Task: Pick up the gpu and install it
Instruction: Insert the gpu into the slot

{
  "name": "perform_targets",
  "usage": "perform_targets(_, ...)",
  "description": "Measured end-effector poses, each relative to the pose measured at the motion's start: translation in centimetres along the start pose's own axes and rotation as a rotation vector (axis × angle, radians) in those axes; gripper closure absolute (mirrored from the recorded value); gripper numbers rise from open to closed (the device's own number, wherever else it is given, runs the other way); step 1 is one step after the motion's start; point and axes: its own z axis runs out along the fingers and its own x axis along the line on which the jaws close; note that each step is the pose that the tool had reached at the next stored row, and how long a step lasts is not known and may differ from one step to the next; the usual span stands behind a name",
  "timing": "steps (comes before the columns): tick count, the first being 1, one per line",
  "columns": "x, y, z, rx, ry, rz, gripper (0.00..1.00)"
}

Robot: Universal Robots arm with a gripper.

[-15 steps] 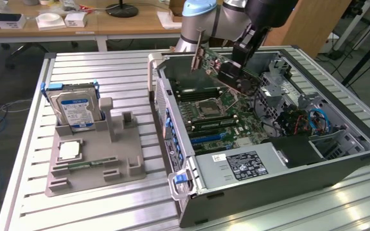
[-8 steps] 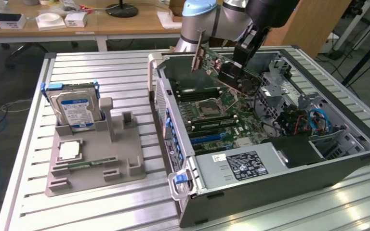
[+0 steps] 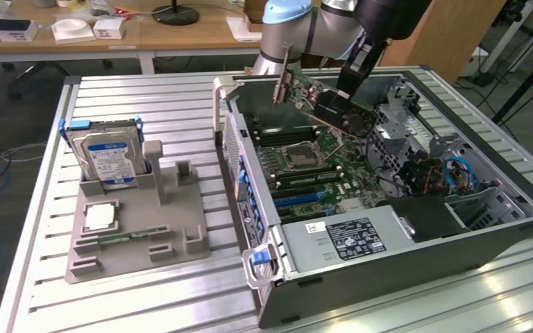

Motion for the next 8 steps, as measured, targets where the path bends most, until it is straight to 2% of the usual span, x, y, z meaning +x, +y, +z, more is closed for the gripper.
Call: perform_targets(8, -0.01, 0.00, 0.04, -0.0021, 0.0138, -0.111, 0.74)
